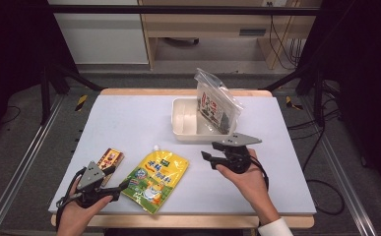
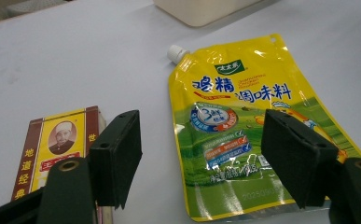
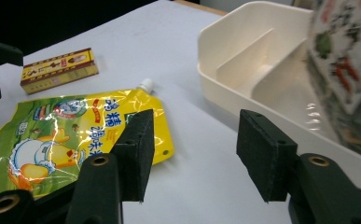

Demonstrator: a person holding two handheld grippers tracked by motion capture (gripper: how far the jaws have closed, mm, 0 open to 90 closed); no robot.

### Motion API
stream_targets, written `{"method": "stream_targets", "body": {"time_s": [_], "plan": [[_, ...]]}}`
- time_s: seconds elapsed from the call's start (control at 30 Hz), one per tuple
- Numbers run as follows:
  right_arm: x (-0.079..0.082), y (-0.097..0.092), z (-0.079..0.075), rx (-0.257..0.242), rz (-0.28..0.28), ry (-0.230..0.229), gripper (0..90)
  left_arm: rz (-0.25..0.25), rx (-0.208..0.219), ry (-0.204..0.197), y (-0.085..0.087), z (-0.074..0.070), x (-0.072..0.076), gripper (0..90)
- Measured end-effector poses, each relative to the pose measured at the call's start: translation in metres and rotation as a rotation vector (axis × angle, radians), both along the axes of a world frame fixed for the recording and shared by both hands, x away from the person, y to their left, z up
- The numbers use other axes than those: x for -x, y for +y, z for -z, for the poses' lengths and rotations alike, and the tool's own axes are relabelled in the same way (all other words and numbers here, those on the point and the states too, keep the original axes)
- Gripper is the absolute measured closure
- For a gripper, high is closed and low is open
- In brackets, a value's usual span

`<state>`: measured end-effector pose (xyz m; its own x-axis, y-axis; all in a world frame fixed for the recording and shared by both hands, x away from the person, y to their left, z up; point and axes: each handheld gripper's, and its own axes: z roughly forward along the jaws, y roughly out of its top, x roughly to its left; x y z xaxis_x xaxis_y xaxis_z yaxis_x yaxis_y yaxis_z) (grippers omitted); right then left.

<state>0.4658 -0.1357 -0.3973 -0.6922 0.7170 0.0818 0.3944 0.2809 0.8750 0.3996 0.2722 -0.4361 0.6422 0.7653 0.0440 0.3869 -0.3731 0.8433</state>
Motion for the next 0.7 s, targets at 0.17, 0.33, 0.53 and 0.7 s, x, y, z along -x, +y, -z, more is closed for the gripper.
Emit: {"method": "stream_targets", "body": {"time_s": [0.17, 0.33, 0.53, 0.7], "plan": [[-0.011, 0.027, 0.018, -0.010, -0.031, 0.054, 49.9, -0.010, -0.001, 0.004, 0.001, 0.001, 0.000, 28.1], [-0.016, 0.045, 0.033, 0.004, -0.053, 0.101, 49.5, -0.003, -0.013, -0.001, -0.004, 0.001, 0.000, 27.0], [-0.022, 0.057, 0.048, 0.028, -0.064, 0.148, 48.0, 0.010, -0.023, 0.002, -0.010, 0.002, 0.001, 26.9], [-0.027, 0.063, 0.057, 0.043, -0.061, 0.185, 46.6, 0.014, -0.030, 0.002, -0.011, 0.003, 0.001, 26.9]]}}
